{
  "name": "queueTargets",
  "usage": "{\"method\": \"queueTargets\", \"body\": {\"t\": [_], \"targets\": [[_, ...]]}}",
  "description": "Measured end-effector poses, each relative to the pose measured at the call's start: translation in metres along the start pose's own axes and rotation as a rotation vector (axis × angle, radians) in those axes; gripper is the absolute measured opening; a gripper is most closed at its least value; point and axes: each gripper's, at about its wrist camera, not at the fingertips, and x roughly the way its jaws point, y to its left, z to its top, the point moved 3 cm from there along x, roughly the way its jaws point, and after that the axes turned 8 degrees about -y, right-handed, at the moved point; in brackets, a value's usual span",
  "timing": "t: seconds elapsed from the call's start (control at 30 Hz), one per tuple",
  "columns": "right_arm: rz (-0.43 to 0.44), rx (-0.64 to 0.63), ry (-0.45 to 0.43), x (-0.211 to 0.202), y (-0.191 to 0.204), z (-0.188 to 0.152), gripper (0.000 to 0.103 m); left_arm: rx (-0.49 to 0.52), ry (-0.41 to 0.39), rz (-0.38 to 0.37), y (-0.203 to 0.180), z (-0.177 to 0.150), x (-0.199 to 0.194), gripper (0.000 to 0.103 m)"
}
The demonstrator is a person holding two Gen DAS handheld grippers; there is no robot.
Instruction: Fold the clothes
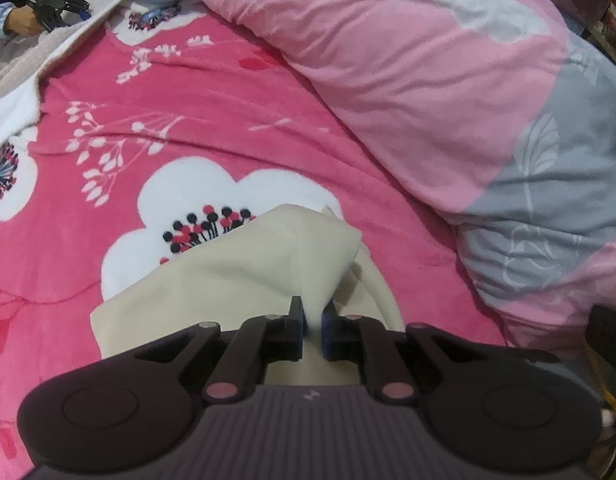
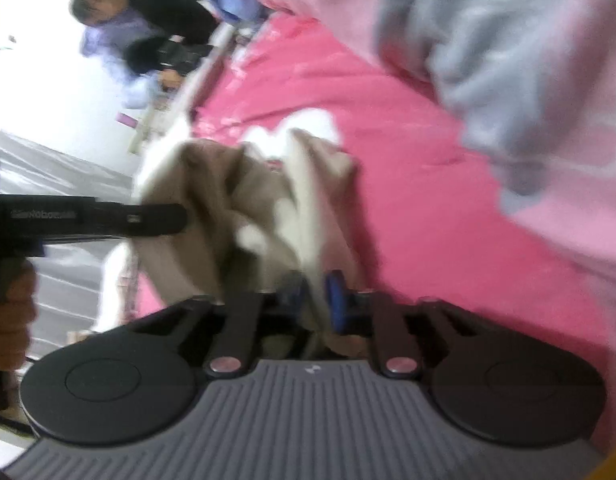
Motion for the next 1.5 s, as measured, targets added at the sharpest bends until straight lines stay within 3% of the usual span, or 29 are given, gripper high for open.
{"method": "queueTargets", "body": {"t": [0.03, 0.13, 0.2, 0.27, 0.33, 0.47, 0.53, 0.67, 0.77, 0.87, 0.97, 1.1, 1.2, 1.33, 1.43, 1.5], "targets": [[0.023, -0.004, -0.009, -0.005, 0.005, 0.000, 0.011, -0.011, -0.006, -0.009, 0.002, 0.001, -0.001, 0.008], [-0.075, -0.001, -0.012, -0.011, -0.003, -0.001, 0.013, -0.046, -0.013, -0.028, 0.006, 0.001, -0.002, 0.008], [-0.087, 0.029, -0.067, -0.021, -0.010, 0.006, 0.013, -0.049, -0.018, -0.030, 0.007, 0.001, -0.005, 0.008], [-0.050, 0.020, -0.133, -0.031, -0.008, 0.015, 0.016, -0.051, -0.023, -0.034, 0.008, 0.000, -0.009, 0.008], [0.000, -0.061, -0.145, -0.028, 0.005, 0.026, 0.022, -0.057, -0.027, -0.038, 0.010, -0.001, -0.012, 0.008], [0.115, -0.222, -0.048, 0.003, 0.033, 0.032, 0.029, -0.063, -0.036, -0.041, 0.011, 0.001, -0.018, 0.008], [0.110, -0.270, 0.002, 0.017, 0.039, 0.029, 0.030, -0.063, -0.043, -0.042, 0.011, 0.002, -0.021, 0.008], [0.100, -0.172, 0.136, 0.030, 0.016, 0.010, 0.031, -0.081, -0.050, -0.048, 0.014, 0.003, -0.024, 0.008], [0.110, -0.137, 0.105, 0.007, 0.014, 0.015, 0.031, -0.090, -0.055, -0.050, 0.016, 0.004, -0.026, 0.008], [0.145, -0.055, -0.007, -0.018, 0.013, 0.036, 0.029, -0.107, -0.053, -0.058, 0.019, 0.004, -0.028, 0.008], [0.237, -0.029, -0.011, -0.012, 0.021, 0.045, 0.014, -0.104, -0.050, -0.065, 0.020, 0.005, -0.032, 0.008], [0.301, -0.043, 0.172, 0.031, 0.027, 0.018, 0.007, -0.117, -0.049, -0.068, 0.021, 0.006, -0.028, 0.008], [0.212, -0.089, 0.288, 0.057, 0.016, -0.010, 0.000, -0.119, -0.038, -0.081, 0.019, 0.004, -0.018, 0.008], [0.259, -0.005, 0.216, 0.032, 0.016, 0.012, 0.005, -0.131, -0.039, -0.083, 0.021, 0.005, -0.016, 0.008], [0.314, 0.046, 0.057, 0.002, 0.015, 0.043, 0.005, -0.131, -0.036, -0.084, 0.024, 0.006, -0.020, 0.008], [0.330, 0.078, 0.006, 0.000, 0.012, 0.054, 0.005, -0.131, -0.035, -0.083, 0.025, 0.007, -0.019, 0.008]]}}
